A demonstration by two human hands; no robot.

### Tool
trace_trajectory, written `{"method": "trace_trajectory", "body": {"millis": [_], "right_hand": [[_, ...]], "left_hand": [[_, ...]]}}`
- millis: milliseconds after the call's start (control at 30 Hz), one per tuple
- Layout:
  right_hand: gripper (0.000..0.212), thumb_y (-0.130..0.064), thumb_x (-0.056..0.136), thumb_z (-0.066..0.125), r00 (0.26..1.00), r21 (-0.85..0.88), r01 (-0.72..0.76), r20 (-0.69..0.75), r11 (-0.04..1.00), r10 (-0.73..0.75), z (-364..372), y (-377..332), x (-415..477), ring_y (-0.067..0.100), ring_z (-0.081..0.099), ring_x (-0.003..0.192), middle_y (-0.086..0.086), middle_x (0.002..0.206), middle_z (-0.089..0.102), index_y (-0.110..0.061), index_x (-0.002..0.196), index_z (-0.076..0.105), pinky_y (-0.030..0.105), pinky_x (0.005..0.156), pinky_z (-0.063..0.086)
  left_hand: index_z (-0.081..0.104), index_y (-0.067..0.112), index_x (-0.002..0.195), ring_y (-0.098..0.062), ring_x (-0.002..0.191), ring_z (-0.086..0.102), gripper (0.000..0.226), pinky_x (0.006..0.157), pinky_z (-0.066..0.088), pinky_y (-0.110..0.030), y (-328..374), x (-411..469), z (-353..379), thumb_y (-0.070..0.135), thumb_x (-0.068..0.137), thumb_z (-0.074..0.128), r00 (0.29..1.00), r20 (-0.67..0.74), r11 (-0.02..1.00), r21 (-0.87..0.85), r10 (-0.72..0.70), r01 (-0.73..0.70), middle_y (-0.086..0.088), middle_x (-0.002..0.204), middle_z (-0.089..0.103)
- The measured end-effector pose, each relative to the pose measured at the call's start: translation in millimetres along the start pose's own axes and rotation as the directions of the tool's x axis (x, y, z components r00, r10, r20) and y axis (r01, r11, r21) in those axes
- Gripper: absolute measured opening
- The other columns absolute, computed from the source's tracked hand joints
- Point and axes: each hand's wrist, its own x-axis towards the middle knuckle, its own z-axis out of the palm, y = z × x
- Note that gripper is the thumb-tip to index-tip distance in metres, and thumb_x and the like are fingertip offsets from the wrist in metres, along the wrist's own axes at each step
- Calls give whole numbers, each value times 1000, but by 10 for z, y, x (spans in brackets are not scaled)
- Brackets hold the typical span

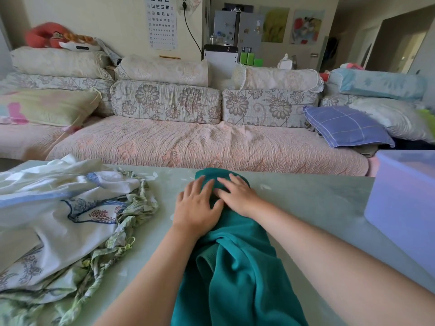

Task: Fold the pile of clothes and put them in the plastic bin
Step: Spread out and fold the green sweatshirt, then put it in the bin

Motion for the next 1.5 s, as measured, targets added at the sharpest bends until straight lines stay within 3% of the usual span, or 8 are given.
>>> {"method": "trace_trajectory", "body": {"millis": [200,367,533,767,967,1167,1333,1500], "right_hand": [[69,-67,94,38,974,-74,-99,195,992,112,-21,48,-51,19,-16,152,-7,167,-10,-48,156,13,47,123,-3],[64,-56,97,46,983,-19,-80,163,997,82,-184,-22,-389,18,-4,154,-2,168,1,-38,156,27,41,124,2],[56,-43,96,57,998,-12,18,59,1000,-17,-320,-149,-1013,14,18,151,1,165,19,-31,150,43,28,120,14],[49,-28,98,58,998,57,-5,-61,998,9,-394,-277,-1843,18,33,143,3,153,37,-20,144,47,25,116,22],[23,-10,86,51,987,14,-94,-128,995,95,-495,-305,-2401,22,56,102,-3,106,52,-30,96,56,32,89,46],[67,-37,78,68,990,-19,-45,130,999,47,-323,-305,-2864,19,36,140,-6,153,34,-34,141,45,34,112,35],[97,-42,81,68,983,-110,74,176,991,-54,-313,-382,-3065,16,6,154,-4,168,4,-31,159,12,40,123,17],[100,-47,82,70,976,-14,199,98,980,-196,-383,-399,-3166,13,2,154,-4,167,2,-39,158,7,35,124,12]], "left_hand": [[9,41,154,-20,150,-10,101,118,9,-57,-264,53,107,78,61,1,869,494,994,82,20,-69,8,163,-15],[4,39,155,-24,150,10,71,118,15,-48,-179,-17,-7,69,94,22,912,403,995,96,-71,34,2,164,4],[37,24,145,-25,137,34,54,109,28,-42,15,-197,-295,50,98,38,985,156,952,285,70,-113,-2,149,42],[55,22,114,-25,109,49,25,84,39,-35,537,-794,-654,18,89,49,966,-128,974,-4,224,-227,-1,114,54],[41,23,81,-26,79,54,12,60,36,-31,734,-1545,-736,28,83,52,971,-11,969,-70,238,-238,5,84,51],[48,18,108,-30,97,57,55,78,48,-36,663,-2058,-660,55,74,70,957,277,994,89,-86,63,-6,109,46],[61,21,91,-19,78,56,35,61,44,-19,661,-2176,-720,-7,75,47,980,183,932,-335,-83,141,5,82,56],[60,17,80,-15,59,36,36,51,28,-25,555,-2226,-1051,-15,85,45,979,86,544,-821,-183,174,1,74,44]]}}
